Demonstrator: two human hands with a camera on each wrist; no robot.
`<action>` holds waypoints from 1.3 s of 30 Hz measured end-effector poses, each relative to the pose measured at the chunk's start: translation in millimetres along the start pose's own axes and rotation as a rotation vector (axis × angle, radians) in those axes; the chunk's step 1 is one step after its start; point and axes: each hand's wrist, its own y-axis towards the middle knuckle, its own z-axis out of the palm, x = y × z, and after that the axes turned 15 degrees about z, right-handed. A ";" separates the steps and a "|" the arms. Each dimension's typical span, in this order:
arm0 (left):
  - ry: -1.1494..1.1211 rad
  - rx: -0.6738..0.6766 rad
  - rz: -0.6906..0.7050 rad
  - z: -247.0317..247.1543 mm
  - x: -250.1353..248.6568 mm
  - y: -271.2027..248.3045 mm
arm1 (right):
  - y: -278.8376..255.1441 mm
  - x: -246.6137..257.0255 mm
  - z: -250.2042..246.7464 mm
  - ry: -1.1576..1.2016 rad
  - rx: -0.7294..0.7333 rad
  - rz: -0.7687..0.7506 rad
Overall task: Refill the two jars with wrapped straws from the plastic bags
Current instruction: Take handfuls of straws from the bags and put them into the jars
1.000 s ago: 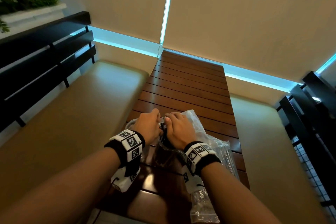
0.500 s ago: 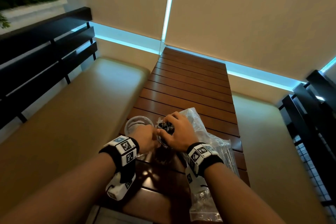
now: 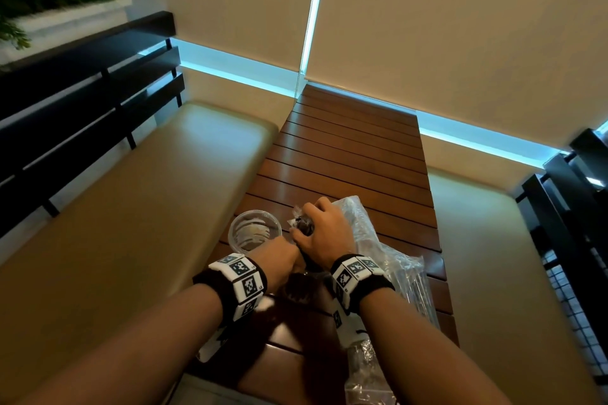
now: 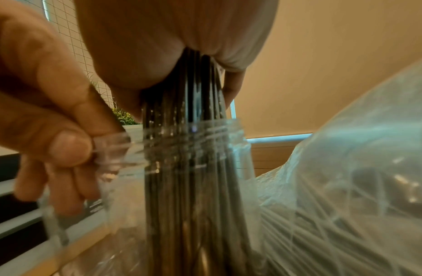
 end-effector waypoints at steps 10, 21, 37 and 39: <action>0.049 0.074 0.011 -8.3 -5.9 -4.8 | 1.9 -8.5 -3.6 0.106 -0.043 -0.274; 0.126 0.089 -0.004 -8.4 -13.4 -7.9 | -14.7 -7.5 -19.3 -0.240 0.060 -0.207; 0.211 -0.228 0.093 -15.3 -89.1 33.1 | -37.2 -90.4 -101.9 -0.458 0.676 0.470; 0.201 -0.191 0.113 -8.2 -98.5 42.8 | -46.9 -101.7 -89.6 -0.526 0.693 0.416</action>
